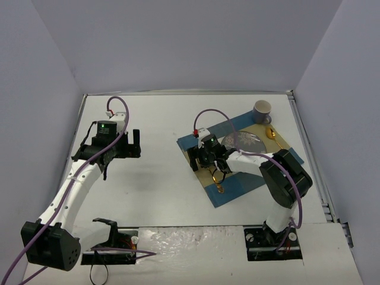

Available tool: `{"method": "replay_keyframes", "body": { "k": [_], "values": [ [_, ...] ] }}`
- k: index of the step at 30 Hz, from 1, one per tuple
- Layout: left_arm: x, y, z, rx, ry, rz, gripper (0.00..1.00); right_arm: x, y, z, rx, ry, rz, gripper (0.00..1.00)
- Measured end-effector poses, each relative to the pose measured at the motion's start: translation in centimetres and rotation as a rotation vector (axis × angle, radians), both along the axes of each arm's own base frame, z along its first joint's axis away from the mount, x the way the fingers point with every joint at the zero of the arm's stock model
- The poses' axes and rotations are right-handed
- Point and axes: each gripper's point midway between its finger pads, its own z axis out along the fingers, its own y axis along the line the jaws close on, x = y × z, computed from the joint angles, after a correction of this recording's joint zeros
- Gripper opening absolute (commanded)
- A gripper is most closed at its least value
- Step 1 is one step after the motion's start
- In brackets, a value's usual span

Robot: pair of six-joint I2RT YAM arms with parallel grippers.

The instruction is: Set the dinner table for one person

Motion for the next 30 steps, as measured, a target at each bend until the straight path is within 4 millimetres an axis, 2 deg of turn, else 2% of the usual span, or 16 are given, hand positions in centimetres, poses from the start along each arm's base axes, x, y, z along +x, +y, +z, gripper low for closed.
{"method": "replay_keyframes", "body": {
  "k": [10, 12, 14, 15, 17, 20, 24, 28, 30],
  "values": [
    [0.0, 0.0, 0.0, 0.000, 0.000, 0.001, 0.97, 0.1, -0.1, 0.1, -0.017, -0.011, 0.002, 0.80],
    [0.0, 0.0, 0.0, 0.000, 0.000, 0.001, 0.97, 0.1, -0.4, 0.5, -0.030, -0.019, 0.000, 0.80],
    [0.0, 0.0, 0.0, 0.000, 0.000, 0.001, 0.97, 0.3, -0.9, 1.8, -0.043, -0.051, -0.008, 0.80],
    [0.0, 0.0, 0.0, 0.000, 0.000, 0.001, 0.97, 0.4, -1.2, 2.7, -0.048, -0.073, -0.015, 0.80],
    [0.0, 0.0, 0.0, 0.000, -0.002, 0.002, 0.97, 0.8, -2.1, 6.0, -0.050, -0.151, -0.038, 0.80],
    [0.0, 0.1, 0.2, -0.001, -0.009, 0.003, 0.97, 1.6, -3.5, 12.9, -0.017, -0.317, -0.091, 0.80],
    [-0.4, 0.2, 1.0, -0.003, -0.033, 0.007, 0.97, 1.2, -7.2, 21.5, 0.022, -0.525, -0.210, 0.80],
    [-1.0, 0.6, 2.7, -0.004, -0.075, 0.017, 0.97, -0.7, -11.9, 27.0, 0.026, -0.658, -0.334, 0.81],
    [-1.5, 1.0, 4.2, 0.000, -0.110, 0.029, 0.97, -2.2, -14.5, 28.8, 0.022, -0.700, -0.401, 0.82]
  ]
}}
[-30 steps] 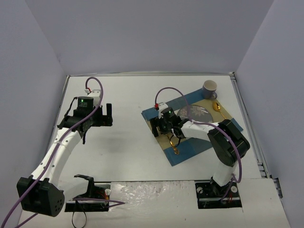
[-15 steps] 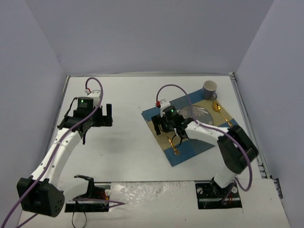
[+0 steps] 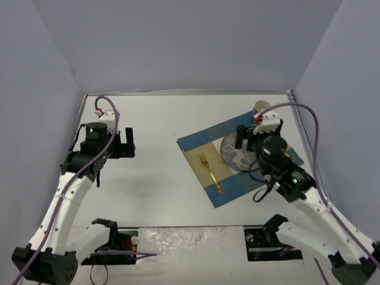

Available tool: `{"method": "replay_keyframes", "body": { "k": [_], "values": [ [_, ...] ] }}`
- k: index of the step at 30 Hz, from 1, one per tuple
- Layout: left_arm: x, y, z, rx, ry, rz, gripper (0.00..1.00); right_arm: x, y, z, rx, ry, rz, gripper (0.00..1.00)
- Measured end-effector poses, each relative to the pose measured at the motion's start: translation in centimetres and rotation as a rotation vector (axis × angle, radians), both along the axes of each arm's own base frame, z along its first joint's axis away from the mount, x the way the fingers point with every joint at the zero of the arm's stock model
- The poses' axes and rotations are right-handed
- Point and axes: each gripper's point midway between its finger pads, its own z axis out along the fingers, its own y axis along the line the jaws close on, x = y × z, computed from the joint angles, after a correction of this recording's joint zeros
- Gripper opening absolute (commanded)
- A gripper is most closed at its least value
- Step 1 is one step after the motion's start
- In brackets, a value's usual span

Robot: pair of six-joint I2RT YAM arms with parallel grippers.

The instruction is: Set the dinner table for one person

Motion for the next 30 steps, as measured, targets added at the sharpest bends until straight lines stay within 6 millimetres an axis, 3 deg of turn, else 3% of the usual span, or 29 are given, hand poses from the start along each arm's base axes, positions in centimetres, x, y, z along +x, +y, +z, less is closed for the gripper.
{"method": "replay_keyframes", "body": {
  "k": [6, 9, 13, 16, 23, 30],
  "values": [
    [-2.2, 1.8, 6.2, 0.019, -0.173, 0.055, 0.97, -6.0, -7.3, 5.4, 0.124, -0.175, -0.142, 0.89],
    [-3.9, 3.0, 8.3, 0.036, -0.251, 0.089, 0.97, -8.8, -10.1, 6.2, 0.181, -0.231, -0.191, 0.91],
    [-5.6, 4.3, 9.7, 0.050, -0.328, 0.136, 0.97, -10.7, -12.2, 5.5, 0.203, -0.254, -0.231, 0.97],
    [-6.4, 5.2, 9.3, 0.062, -0.361, 0.174, 0.97, -11.5, -13.1, 4.6, 0.188, -0.250, -0.247, 1.00],
    [-6.4, 5.9, 4.2, 0.095, -0.282, 0.210, 0.97, -12.9, -14.7, 4.3, 0.231, -0.282, -0.282, 1.00],
    [-5.5, 5.8, 3.1, 0.087, -0.286, 0.222, 0.97, -13.0, -15.4, 2.5, 0.264, -0.262, -0.341, 1.00]
  ]
}}
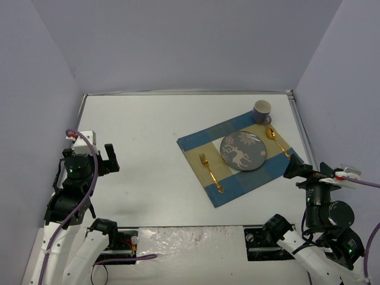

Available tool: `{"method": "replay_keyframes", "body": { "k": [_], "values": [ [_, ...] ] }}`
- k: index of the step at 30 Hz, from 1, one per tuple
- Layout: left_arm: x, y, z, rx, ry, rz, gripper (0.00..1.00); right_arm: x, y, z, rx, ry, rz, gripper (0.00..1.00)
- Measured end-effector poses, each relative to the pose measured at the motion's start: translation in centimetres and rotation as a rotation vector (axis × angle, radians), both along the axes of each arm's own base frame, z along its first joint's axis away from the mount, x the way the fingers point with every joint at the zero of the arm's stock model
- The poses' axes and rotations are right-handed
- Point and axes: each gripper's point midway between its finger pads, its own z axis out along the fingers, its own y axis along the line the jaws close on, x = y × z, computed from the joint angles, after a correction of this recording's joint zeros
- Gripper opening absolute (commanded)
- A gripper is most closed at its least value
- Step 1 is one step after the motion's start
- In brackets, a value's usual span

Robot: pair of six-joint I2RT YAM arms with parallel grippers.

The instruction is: Set the dinner table for one person

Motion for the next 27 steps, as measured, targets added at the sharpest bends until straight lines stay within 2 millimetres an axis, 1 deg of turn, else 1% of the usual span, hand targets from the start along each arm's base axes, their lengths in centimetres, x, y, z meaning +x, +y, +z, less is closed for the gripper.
{"method": "replay_keyframes", "body": {
  "k": [3, 8, 18, 27],
  "values": [
    [0.4, 0.0, -0.1, -0.001, -0.013, 0.004, 0.97, 0.0, -0.4, -0.7, 0.013, 0.007, -0.026, 1.00],
    [0.8, -0.1, -0.6, -0.001, -0.016, 0.005, 0.97, -0.1, -0.4, -1.2, 0.022, 0.002, -0.026, 1.00],
    [1.2, -0.2, -0.3, -0.006, -0.034, 0.001, 0.97, -0.2, -0.7, -1.2, 0.039, 0.000, -0.043, 1.00],
    [1.5, -0.4, -0.9, -0.006, -0.015, -0.007, 0.97, -0.2, -0.7, -1.2, 0.039, 0.000, -0.040, 1.00]
  ]
}}
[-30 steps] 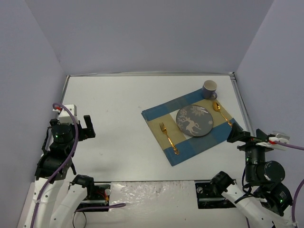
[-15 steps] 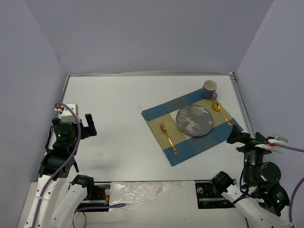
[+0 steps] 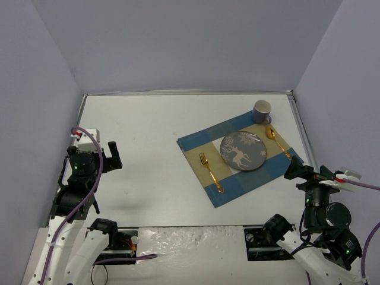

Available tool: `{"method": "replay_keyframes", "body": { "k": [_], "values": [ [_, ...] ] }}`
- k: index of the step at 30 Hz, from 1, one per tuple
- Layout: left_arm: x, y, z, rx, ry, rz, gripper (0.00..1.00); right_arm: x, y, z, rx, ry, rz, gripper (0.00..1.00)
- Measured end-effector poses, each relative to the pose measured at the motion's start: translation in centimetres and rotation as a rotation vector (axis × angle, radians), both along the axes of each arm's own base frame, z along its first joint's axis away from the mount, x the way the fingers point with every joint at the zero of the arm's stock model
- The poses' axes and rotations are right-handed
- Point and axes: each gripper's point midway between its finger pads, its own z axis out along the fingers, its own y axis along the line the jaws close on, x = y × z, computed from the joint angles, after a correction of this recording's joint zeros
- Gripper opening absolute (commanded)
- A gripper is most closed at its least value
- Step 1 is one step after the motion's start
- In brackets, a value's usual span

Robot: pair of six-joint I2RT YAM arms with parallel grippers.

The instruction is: Set the dinner table for one person

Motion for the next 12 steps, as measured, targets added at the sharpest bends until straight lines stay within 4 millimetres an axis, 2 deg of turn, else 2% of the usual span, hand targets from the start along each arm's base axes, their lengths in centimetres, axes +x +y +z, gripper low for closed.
{"method": "replay_keyframes", "body": {
  "k": [12],
  "values": [
    [0.04, -0.33, -0.11, -0.006, 0.004, -0.017, 0.97, 0.24, 0.50, -0.05, -0.012, 0.007, 0.022, 1.00]
  ]
}}
